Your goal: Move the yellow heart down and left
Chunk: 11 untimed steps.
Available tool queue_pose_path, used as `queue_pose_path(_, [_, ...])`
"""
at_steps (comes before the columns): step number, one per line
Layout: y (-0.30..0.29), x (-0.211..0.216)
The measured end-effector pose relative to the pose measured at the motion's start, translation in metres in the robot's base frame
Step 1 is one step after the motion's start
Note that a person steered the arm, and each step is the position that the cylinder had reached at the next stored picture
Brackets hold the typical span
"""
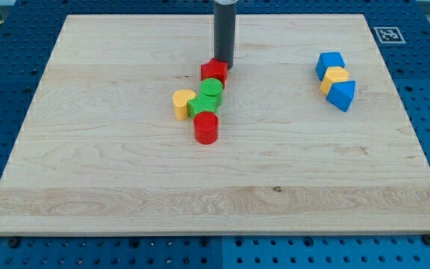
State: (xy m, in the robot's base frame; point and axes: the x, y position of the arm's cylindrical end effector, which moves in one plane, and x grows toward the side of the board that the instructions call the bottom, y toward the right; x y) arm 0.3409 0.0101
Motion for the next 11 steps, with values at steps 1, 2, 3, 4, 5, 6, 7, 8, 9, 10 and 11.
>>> queue_pose_path(1, [0.000,0.009])
queue_pose_path(2, [-0.004,0.006])
queue_pose_path(3, [-0.038,-0.023])
queue_pose_path(4, [-0.063,-0.010])
queue_pose_path(5, [-0.063,0.025])
queue_pose_path(6, [-0.062,0.050])
queue_pose_path(7, [-0.062,0.066])
queue_pose_path(8, [-0.062,0.080])
queue_pose_path(9, [-0.062,0.096])
queue_pose_path(10, [-0.067,0.112])
queue_pose_path(11, [-0.107,0.114])
